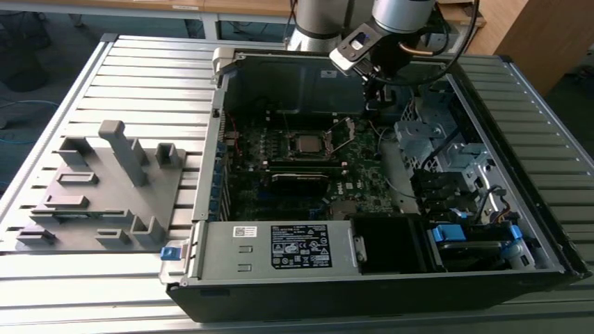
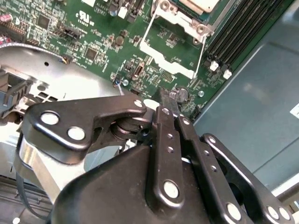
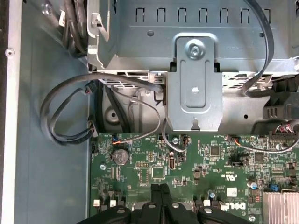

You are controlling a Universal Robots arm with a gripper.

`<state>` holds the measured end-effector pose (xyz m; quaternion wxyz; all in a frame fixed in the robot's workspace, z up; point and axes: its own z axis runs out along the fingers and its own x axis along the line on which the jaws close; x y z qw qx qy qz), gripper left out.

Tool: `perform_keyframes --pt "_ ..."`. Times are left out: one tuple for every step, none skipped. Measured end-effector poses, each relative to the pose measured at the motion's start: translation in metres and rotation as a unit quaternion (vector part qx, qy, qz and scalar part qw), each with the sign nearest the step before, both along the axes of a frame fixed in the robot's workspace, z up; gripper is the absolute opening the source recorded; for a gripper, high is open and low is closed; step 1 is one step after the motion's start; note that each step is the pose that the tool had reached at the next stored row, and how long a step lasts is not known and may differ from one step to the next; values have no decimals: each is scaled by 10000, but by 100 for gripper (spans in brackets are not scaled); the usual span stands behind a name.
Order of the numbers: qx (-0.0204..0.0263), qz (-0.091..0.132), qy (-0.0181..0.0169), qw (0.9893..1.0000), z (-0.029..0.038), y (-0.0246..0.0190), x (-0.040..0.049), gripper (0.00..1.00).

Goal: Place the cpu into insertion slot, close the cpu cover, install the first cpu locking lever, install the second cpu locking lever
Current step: 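Close the cpu cover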

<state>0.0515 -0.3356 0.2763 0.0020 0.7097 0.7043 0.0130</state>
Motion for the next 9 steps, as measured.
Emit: perform_keyframes --pt "0 -8 0 10000 -1 0 0 10" --pt "1 -42 0 10000 -5 0 1 10" --pt "1 -106 0 9999 -10 0 2 10" --pt "0 -184 0 9998 -15 0 2 10" --pt "0 -259 0 9997 -19 0 2 10" --pt "-1 -306 0 9995 -19 0 2 10" --pt "-1 -312 0 9995 -19 0 2 10" --pt "-1 -313 0 9995 -19 0 2 10" --pt "-1 -315 0 9995 -19 0 2 10"
